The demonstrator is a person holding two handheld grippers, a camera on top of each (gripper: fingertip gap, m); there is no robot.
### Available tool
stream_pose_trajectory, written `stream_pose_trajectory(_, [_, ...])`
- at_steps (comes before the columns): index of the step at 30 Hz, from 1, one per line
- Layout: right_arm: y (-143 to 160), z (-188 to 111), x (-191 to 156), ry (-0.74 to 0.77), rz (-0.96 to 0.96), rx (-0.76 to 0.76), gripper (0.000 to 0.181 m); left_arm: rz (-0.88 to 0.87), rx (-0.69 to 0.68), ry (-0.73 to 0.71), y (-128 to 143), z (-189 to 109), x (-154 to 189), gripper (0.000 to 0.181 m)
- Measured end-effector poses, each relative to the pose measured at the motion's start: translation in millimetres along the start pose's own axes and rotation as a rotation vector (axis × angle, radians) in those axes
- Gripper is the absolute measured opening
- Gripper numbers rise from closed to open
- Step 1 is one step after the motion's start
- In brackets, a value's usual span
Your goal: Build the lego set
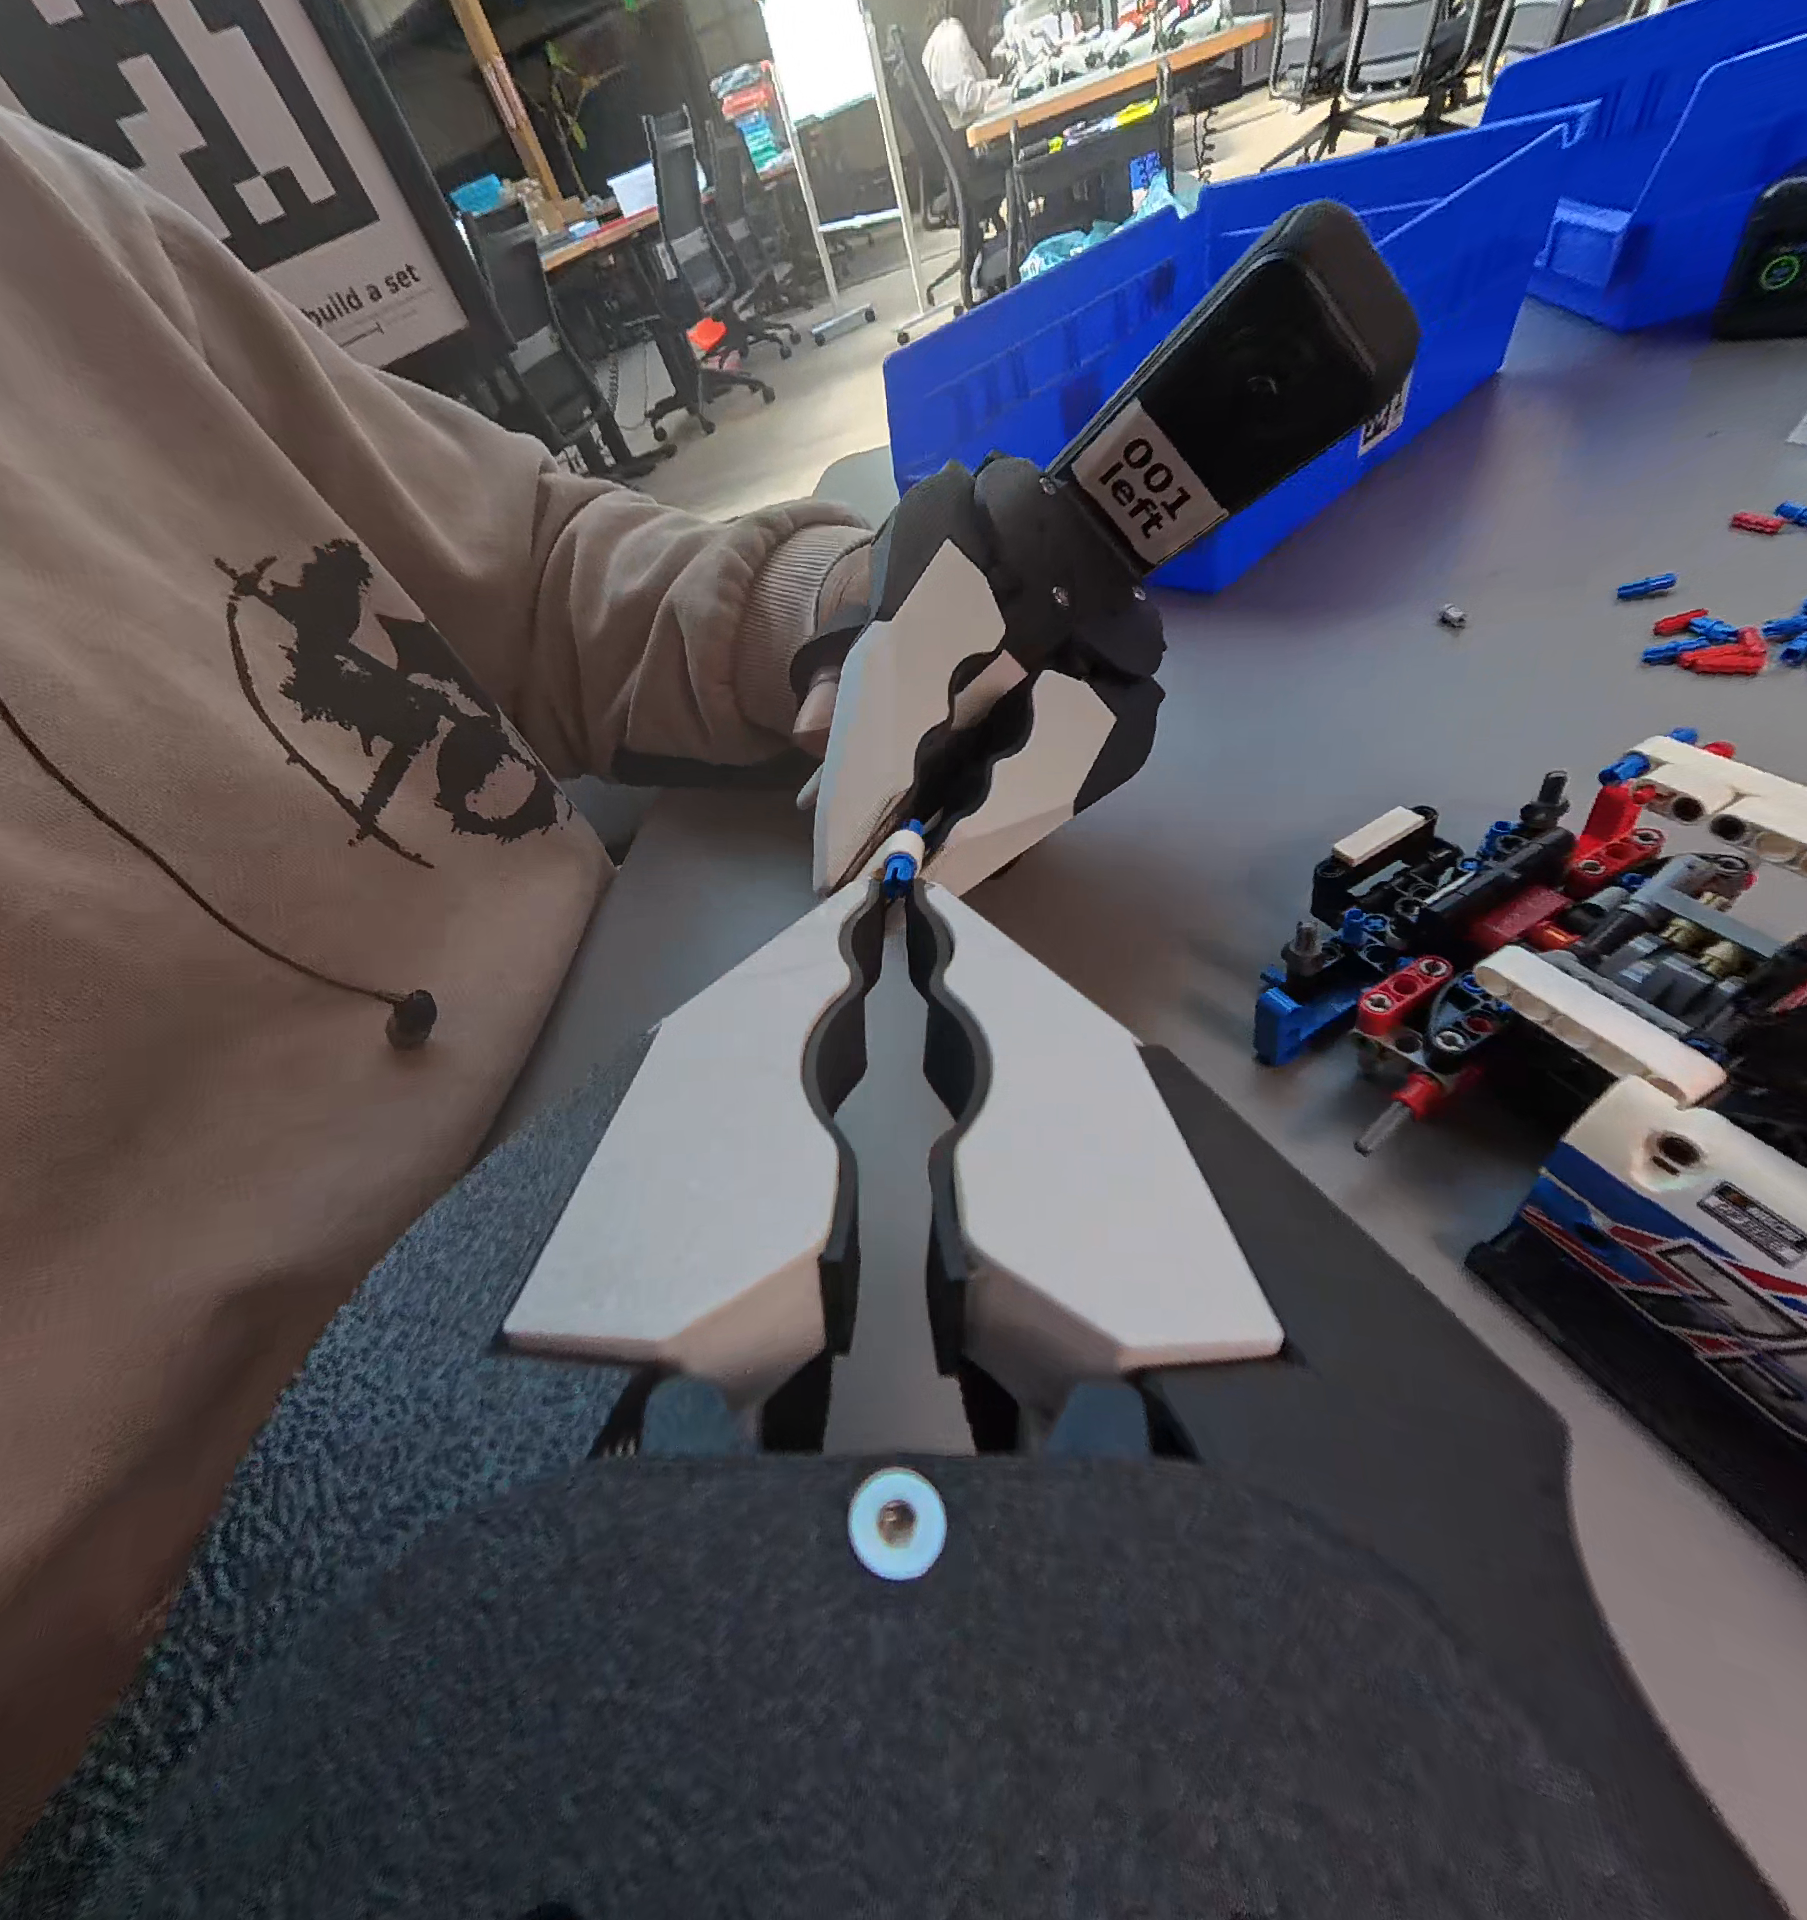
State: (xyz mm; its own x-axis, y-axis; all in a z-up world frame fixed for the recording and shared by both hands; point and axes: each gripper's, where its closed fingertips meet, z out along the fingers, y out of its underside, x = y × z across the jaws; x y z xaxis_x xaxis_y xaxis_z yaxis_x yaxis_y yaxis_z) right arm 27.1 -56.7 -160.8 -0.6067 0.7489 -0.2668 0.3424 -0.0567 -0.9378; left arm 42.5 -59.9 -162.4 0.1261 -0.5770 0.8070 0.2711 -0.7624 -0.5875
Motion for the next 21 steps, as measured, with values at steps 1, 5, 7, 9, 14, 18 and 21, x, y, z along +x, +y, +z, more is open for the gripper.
stream_pose_trajectory(1, [-4.0,-0.7,2.7,0.013,0.019,0.026,0.002,0.015,0.025,-0.002,-4.5,-2.3,0.9,0.005])
stream_pose_trajectory(5, [-31.1,-12.8,27.4,0.154,0.128,0.217,0.002,0.167,0.162,-0.127,-29.9,-19.1,-4.3,0.027])
stream_pose_trajectory(7, [-40.5,-21.5,44.9,0.250,0.213,0.317,0.001,0.312,0.196,-0.228,-38.9,-25.3,-4.1,0.034])
stream_pose_trajectory(9, [-43.7,-27.7,58.0,0.328,0.283,0.396,0.002,0.431,0.201,-0.318,-43.0,-26.3,-4.4,0.036])
stream_pose_trajectory(14, [-44.1,-23.4,61.6,0.382,0.302,0.442,0.002,0.435,0.223,-0.349,-45.3,-25.3,-4.0,0.022])
stream_pose_trajectory(18, [-41.6,-22.5,60.5,0.406,0.249,0.386,0.002,0.339,0.247,-0.301,-46.7,-31.4,-3.3,0.010])
stream_pose_trajectory(21, [-22.4,-21.4,55.4,0.389,0.166,0.169,0.002,0.223,0.166,-0.285,-33.7,-30.9,-13.2,0.008])
